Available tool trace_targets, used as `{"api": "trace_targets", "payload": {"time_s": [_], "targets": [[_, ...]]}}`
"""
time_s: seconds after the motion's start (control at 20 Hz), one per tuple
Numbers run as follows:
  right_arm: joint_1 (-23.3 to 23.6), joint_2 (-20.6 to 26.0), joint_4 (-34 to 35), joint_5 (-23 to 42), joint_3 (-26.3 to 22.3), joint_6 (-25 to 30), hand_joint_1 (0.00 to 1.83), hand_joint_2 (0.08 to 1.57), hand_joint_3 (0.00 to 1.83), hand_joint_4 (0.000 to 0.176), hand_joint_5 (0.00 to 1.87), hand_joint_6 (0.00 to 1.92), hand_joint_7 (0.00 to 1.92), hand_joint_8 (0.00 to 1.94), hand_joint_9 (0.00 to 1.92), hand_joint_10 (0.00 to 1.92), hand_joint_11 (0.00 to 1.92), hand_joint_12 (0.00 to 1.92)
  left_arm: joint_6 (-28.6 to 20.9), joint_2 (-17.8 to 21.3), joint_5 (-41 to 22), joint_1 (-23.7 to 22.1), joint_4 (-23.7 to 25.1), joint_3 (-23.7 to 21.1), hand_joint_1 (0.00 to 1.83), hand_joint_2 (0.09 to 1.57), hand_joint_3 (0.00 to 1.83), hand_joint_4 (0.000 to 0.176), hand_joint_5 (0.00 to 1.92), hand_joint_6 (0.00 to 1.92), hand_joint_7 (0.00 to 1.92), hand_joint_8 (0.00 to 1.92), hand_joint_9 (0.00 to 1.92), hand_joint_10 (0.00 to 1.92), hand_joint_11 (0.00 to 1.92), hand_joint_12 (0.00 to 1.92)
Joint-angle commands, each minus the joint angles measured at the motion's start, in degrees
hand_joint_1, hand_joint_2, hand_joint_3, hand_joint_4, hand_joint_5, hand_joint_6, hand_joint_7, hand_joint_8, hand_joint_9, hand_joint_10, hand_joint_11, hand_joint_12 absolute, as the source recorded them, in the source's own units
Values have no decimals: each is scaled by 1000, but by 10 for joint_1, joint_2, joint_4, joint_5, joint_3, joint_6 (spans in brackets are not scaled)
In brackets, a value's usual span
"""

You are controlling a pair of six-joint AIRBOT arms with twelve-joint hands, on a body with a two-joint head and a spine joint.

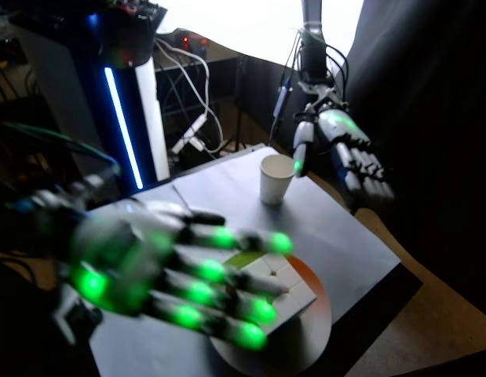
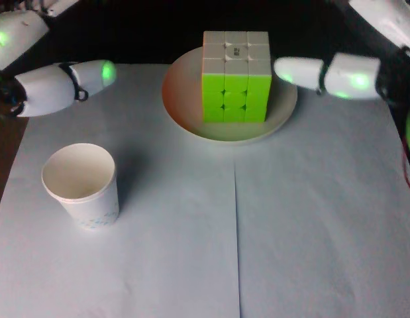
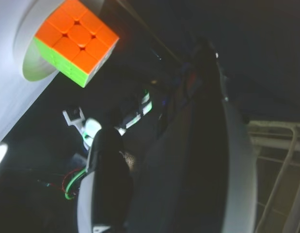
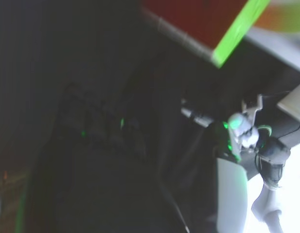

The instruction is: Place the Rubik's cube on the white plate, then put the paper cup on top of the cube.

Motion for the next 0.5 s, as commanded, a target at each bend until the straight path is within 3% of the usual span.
{"api": "trace_targets", "payload": {"time_s": [0.0, 0.05, 0.1, 0.15, 0.2, 0.25, 0.35, 0.4, 0.45], "targets": [[-5, 9, -3, 94, -10, 0, 682, 1155, 7, 77, 35, 14, 107, 31, 0, 882, 0, 1574, -2, 6, -91, 0, -1, -5, 331, 1292, 0, 100, 3, 0, 0, 0, 0, 0, 6, 3], [-18, 17, -4, 103, -19, -2, 686, 1156, 5, 71, 40, 16, 113, 30, 0, 916, 0, 1596, -2, 10, -97, 4, -1, -10, 325, 1291, 0, 100, 2, 0, 0, 0, 0, 0, 7, 3], [-35, 29, -5, 114, -38, -12, 673, 1167, 6, 21, 73, 29, 157, 45, 0, 935, 0, 1583, -2, 18, -108, 13, 1, -21, 237, 1264, 0, 97, 4, 1, 0, 0, 0, 0, 24, 15], [-48, 37, -5, 117, -52, -25, 687, 1180, 9, 0, 108, 45, 193, 59, 0, 869, 0, 1506, -2, 26, -120, 20, 4, -31, 285, 1259, 0, 86, 18, 6, 0, 0, 0, 0, 23, 17], [-59, 46, -5, 120, -67, -40, 791, 1200, 7, 0, 178, 103, 268, 107, 0, 1050, 0, 1529, -2, 36, -134, 33, 6, -43, 340, 1260, 0, 85, 0, 0, 0, 0, 0, 0, 0, 6], [-69, 52, -5, 121, -77, -48, 866, 1219, 0, 0, 79, 580, 179, 600, 25, 1221, 0, 1590, -2, 45, -148, 46, 6, -53, 364, 1245, 0, 87, 0, 0, 0, 0, 0, 0, 9, 4], [-91, 63, -5, 122, -91, -59, 819, 1206, 0, 0, 53, 939, 155, 1066, 137, 1389, 0, 1686, -2, 66, -178, 74, 10, -77, 362, 1222, 0, 52, 6, 2, 0, 0, 0, 0, 44, 26], [-104, 68, -4, 122, -97, -59, 789, 1214, 1, 0, 48, 982, 156, 1117, 142, 1438, 0, 1678, -5, 79, -195, 93, 14, -92, 396, 1201, 0, 55, 22, 7, 0, 0, 0, 0, 42, 31], [-108, 70, -4, 122, -100, -59, 870, 1242, 3, 0, 74, 975, 175, 1061, 153, 1268, 0, 1516, -7, 83, -202, 100, 15, -97, 473, 1177, 0, 34, 29, 7, 4, 1, 0, 0, 1, 0]]}}
